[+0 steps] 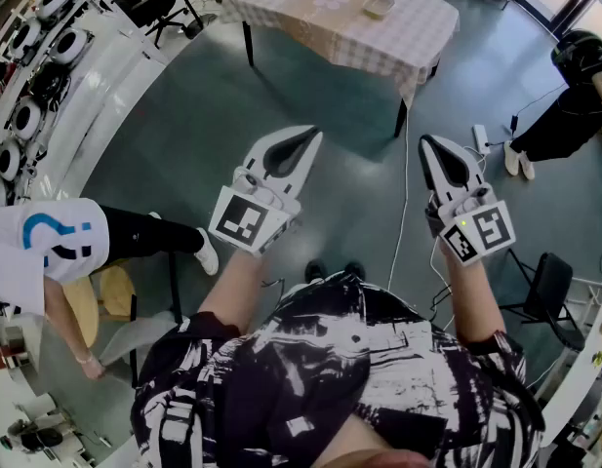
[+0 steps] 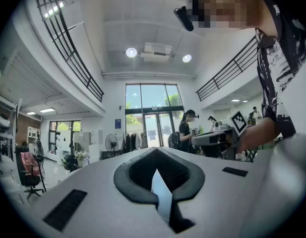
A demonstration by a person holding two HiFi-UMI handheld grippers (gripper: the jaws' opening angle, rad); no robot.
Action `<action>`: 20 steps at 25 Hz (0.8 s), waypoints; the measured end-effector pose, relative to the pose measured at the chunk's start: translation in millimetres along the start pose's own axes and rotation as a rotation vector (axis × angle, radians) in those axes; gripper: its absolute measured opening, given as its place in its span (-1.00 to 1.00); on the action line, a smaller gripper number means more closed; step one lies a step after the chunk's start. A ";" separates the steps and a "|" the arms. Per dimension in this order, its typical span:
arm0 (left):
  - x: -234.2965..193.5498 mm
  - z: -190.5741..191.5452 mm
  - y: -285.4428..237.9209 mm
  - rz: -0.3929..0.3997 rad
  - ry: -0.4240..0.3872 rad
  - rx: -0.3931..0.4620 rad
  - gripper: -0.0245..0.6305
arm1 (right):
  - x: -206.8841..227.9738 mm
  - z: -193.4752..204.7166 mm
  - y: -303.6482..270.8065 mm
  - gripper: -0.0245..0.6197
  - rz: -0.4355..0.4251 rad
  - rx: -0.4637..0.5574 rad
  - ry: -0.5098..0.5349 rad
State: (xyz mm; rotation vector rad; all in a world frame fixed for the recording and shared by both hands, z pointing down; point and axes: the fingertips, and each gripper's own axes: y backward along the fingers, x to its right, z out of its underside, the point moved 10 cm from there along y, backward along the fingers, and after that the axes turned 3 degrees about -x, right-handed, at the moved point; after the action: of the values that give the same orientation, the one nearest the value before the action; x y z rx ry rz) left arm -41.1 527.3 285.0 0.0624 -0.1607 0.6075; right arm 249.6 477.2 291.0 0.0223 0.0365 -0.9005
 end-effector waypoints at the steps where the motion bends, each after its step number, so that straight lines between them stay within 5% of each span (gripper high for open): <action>1: -1.6 -0.7 -0.4 0.002 0.000 0.002 -0.93 | 0.2 -0.7 -1.6 -0.92 0.000 -0.001 0.000; 20: -8.0 -3.5 1.6 -0.002 -0.003 0.006 -0.93 | -0.3 -4.8 -6.8 -0.93 0.012 0.009 -0.002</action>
State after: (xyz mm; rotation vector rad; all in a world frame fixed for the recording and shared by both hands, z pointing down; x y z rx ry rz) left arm -48.1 524.5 280.3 0.0695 -0.1621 0.6059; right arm 244.0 473.4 286.2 0.0294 0.0302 -0.8887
